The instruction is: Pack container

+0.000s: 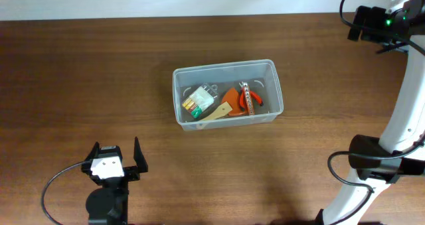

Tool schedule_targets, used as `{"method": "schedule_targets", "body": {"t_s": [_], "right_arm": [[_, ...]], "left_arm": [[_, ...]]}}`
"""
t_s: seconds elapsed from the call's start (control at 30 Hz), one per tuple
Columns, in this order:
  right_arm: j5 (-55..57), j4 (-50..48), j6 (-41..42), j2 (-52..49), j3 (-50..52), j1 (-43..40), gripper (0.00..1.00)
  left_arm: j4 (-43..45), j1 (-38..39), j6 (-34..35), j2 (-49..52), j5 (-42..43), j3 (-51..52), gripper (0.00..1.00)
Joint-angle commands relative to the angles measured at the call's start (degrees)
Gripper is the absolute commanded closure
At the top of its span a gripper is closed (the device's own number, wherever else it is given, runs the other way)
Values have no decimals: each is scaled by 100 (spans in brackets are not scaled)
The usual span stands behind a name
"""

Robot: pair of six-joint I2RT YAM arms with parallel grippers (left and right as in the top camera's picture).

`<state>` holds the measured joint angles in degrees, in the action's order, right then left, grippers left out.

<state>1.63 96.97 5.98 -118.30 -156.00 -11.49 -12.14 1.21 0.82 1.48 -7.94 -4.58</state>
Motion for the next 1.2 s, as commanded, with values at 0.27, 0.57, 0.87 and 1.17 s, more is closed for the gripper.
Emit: {"method": "schedule_targets", "body": {"t_s": [0.27, 0.57, 0.87, 1.17], "right_arm": [[13, 33, 7, 24, -20, -17, 1], [13, 33, 7, 94, -22, -17, 1], [13, 33, 7, 1534, -22, -17, 1], [13, 33, 7, 3206, -20, 83, 1]], "left_arm": [[35, 13, -133, -63, -44, 81, 1], [35, 13, -133, -63, -44, 81, 1], [35, 13, -133, -63, -44, 81, 1], [35, 13, -133, -63, -44, 81, 1]]}}
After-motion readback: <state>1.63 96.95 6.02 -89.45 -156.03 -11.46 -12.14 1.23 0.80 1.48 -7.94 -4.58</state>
